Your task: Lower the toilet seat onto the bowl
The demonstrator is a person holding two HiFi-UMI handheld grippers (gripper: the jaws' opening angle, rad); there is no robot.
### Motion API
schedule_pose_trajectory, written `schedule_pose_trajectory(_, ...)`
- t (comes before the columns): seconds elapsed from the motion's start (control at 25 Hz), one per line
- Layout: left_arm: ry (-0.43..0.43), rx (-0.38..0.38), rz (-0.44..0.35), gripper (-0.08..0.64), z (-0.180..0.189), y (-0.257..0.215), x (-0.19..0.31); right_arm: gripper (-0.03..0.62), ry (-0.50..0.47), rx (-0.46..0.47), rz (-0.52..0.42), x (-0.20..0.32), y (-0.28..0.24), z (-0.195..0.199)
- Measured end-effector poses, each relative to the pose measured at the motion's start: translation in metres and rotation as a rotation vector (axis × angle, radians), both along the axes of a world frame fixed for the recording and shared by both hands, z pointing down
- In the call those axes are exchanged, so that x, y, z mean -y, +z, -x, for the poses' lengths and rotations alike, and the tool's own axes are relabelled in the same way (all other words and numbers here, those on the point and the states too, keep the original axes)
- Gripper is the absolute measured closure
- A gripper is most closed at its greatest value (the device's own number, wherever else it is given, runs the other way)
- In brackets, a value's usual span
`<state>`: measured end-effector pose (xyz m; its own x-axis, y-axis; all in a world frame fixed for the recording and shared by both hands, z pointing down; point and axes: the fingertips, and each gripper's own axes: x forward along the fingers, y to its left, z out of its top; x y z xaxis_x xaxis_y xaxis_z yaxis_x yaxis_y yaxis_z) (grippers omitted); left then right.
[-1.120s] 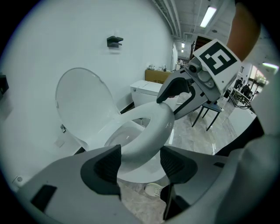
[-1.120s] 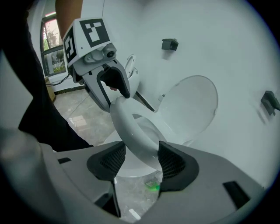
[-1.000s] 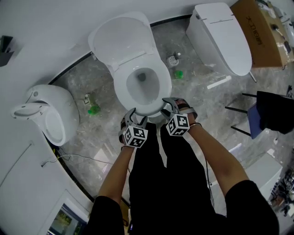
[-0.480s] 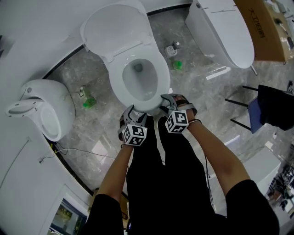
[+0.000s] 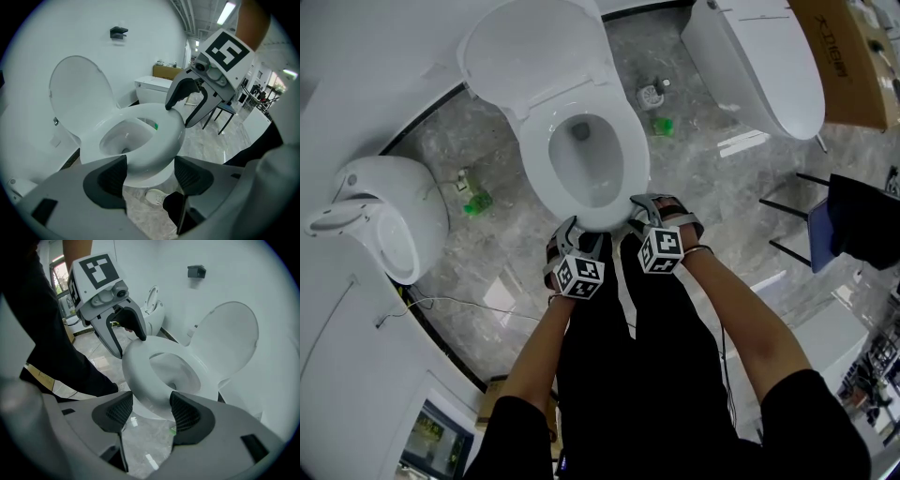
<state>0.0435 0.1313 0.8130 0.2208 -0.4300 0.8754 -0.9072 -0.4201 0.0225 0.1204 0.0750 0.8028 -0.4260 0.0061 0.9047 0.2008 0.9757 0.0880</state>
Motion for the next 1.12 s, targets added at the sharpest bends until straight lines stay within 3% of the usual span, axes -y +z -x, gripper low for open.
schedule_pose_trajectory(0.2,-0.053,-0.112,0.024,0.238,-0.006,0.013,-0.005,0.339,-0.034,-0.053,0.012,-0.007,0.02,-0.007)
schedule_pose_trajectory(0.64,-0.042,-0.108,0.07,0.242,-0.013,0.053,-0.013,0.341,-0.031,-0.104,0.037,-0.014,0.058,-0.017)
schedule_pose_trajectory(1.12,0.111,-0.092,0.11,0.244,-0.023,0.077,-0.015,0.341,-0.009,-0.14,0.07,-0.021,0.08,-0.021)
